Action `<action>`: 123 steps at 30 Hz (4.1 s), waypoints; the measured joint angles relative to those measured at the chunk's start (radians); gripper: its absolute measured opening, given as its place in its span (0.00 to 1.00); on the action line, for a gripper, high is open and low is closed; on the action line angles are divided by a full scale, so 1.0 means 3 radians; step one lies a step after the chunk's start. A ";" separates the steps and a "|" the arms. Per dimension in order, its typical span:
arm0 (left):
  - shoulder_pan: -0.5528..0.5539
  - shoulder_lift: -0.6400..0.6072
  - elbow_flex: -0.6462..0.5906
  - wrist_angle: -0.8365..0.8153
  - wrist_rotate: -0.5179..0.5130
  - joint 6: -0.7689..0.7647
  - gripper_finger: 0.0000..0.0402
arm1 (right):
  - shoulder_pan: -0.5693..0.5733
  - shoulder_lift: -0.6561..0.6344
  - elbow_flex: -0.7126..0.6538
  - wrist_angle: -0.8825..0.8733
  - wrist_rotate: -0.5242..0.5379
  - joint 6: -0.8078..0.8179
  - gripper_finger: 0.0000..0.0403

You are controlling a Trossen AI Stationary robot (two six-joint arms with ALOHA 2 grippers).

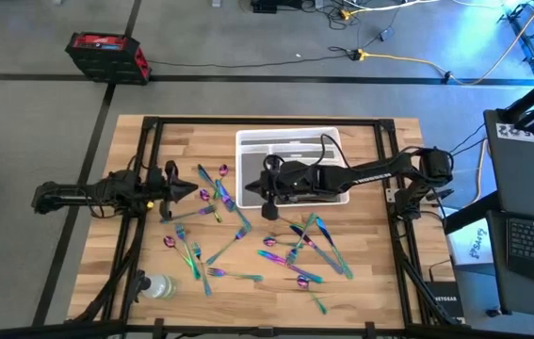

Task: Sort silverware
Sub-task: Put the blue fork into the tray organizer

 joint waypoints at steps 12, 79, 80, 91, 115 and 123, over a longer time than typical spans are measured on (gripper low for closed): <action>0.0017 0.0559 0.0030 -0.0014 -0.0221 -0.0050 0.00 | 0.0064 -0.0142 0.0002 -0.0228 0.0569 0.0082 0.00; 0.0912 0.4841 0.2082 -0.1314 0.0529 0.2883 0.49 | -0.0008 -0.2945 -0.2115 -0.0977 0.0466 0.0172 0.00; 0.0912 0.4841 0.2082 -0.1334 0.0535 0.2883 0.45 | -0.0008 -0.2945 -0.2115 -0.0976 0.0466 0.0173 0.00; 0.0912 0.4842 0.2078 -0.1413 0.0524 0.2875 0.09 | -0.0006 -0.2945 -0.2115 -0.0992 0.0466 0.0171 0.00; 0.0883 0.4470 0.2969 -0.3236 0.0411 0.2512 0.00 | -0.0006 -0.2942 -0.2116 -0.0979 0.0462 0.0137 0.00; 0.0917 0.4449 0.3466 -0.3021 0.0450 0.1579 0.00 | -0.0006 -0.2936 -0.2116 -0.0855 0.0500 0.0656 0.00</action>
